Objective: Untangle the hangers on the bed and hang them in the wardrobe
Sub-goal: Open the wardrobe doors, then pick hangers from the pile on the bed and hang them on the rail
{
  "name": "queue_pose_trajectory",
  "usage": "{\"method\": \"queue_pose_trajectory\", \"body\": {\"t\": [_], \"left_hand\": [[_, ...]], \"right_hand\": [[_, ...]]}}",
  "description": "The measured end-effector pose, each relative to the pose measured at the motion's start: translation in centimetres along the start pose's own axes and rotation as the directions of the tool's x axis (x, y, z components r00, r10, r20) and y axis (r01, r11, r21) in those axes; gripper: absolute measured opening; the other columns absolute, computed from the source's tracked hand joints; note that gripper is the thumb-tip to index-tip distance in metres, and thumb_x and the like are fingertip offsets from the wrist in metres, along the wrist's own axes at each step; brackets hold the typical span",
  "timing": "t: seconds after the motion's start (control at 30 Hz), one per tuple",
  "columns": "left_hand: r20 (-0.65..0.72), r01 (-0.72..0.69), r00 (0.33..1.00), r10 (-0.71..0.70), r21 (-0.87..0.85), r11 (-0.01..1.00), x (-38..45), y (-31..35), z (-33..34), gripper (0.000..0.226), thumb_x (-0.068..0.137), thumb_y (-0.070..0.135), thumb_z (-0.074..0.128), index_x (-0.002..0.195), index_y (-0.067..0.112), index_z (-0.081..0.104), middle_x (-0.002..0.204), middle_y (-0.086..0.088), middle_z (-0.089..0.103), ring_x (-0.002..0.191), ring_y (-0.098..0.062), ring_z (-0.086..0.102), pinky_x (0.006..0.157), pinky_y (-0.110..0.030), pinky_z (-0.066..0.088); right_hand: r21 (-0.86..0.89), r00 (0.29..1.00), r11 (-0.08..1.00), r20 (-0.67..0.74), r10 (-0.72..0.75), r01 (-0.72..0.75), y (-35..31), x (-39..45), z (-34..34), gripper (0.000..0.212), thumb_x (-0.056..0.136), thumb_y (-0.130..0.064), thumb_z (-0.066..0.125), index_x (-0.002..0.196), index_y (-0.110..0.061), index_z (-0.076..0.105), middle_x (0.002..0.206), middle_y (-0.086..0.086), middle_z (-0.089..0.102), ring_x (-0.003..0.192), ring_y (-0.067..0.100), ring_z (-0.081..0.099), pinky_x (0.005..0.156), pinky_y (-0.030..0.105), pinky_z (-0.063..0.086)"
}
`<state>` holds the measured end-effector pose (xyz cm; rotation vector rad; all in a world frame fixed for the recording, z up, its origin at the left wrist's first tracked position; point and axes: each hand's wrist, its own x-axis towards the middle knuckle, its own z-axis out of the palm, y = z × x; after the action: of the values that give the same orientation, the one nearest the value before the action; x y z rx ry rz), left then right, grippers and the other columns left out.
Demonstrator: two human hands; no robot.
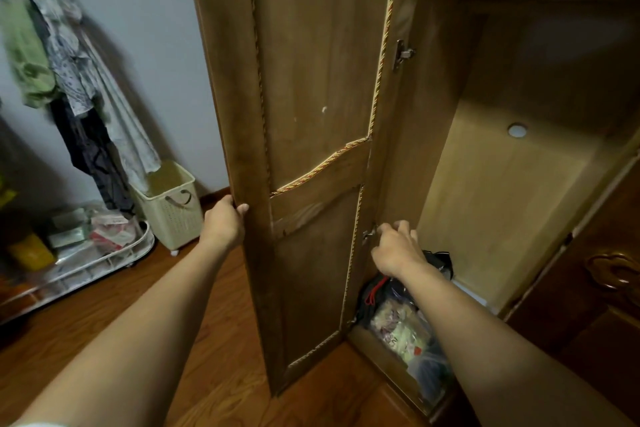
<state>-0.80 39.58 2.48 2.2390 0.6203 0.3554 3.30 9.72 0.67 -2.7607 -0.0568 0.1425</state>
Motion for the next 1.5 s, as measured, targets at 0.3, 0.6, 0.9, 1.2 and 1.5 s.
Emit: {"method": "queue_pose_trajectory", "body": {"t": [0.3,0.6,0.9,1.2,1.5], "left_hand": [[0.006,-0.002,1.000,0.002,-0.034,0.999,0.1,-1.0,0.5,0.028,0.102,0.033,0.048,0.122,0.017,0.060,0.113,-0.003,0.067,0.110,-0.024,0.062,0.087,-0.037,0.049],[-0.134,0.265,0.958,-0.254,0.070,0.962,-7.8,-6.9,1.8,0.031,0.097,0.027,0.053,0.125,0.020,0.065,0.121,-0.002,0.071,0.115,-0.023,0.064,0.098,-0.032,0.050],[-0.215,0.815,0.530,-0.820,-0.137,0.562,-33.6,-17.2,1.7,0.026,0.094,0.014,0.051,0.109,0.014,0.073,0.105,-0.010,0.074,0.100,-0.027,0.069,0.076,-0.026,0.049],[-0.273,0.698,-0.077,-0.959,-0.702,0.144,-60.2,-15.9,4.5,0.021,0.095,0.005,0.046,0.095,0.013,0.066,0.085,-0.009,0.068,0.063,-0.018,0.060,0.051,-0.021,0.050],[-0.136,0.441,-0.329,-0.935,-0.897,-0.025,-78.5,-19.6,6.0,0.019,0.100,0.017,0.051,0.095,0.010,0.068,0.086,-0.008,0.068,0.063,-0.018,0.060,0.053,-0.022,0.040]], "right_hand": [[-0.011,0.990,0.991,0.055,-0.130,0.130,-4.4,3.3,1.6,0.049,0.095,-0.021,0.053,0.143,-0.022,0.044,0.150,0.007,0.027,0.136,0.031,0.029,0.112,0.045,0.037],[-0.043,0.846,0.874,0.278,-0.455,0.484,-9.4,6.0,7.8,0.035,0.096,-0.023,0.053,0.131,-0.019,0.057,0.140,0.008,0.044,0.128,0.031,0.047,0.103,0.040,0.044],[0.050,0.408,0.575,0.656,-0.636,0.816,-14.5,-4.8,19.2,0.026,0.090,-0.024,0.052,0.111,-0.017,0.066,0.120,0.009,0.063,0.109,0.029,0.059,0.091,0.035,0.053],[0.275,-0.155,0.095,0.760,-0.631,0.957,-16.7,-28.8,24.9,0.024,0.092,-0.021,0.050,0.109,-0.011,0.065,0.119,0.011,0.065,0.109,0.031,0.061,0.084,0.033,0.049],[0.331,-0.321,-0.067,0.814,-0.484,0.941,-13.4,-48.6,30.7,0.034,0.092,-0.019,0.055,0.124,-0.008,0.061,0.129,0.013,0.062,0.119,0.029,0.058,0.091,0.029,0.046]]}}
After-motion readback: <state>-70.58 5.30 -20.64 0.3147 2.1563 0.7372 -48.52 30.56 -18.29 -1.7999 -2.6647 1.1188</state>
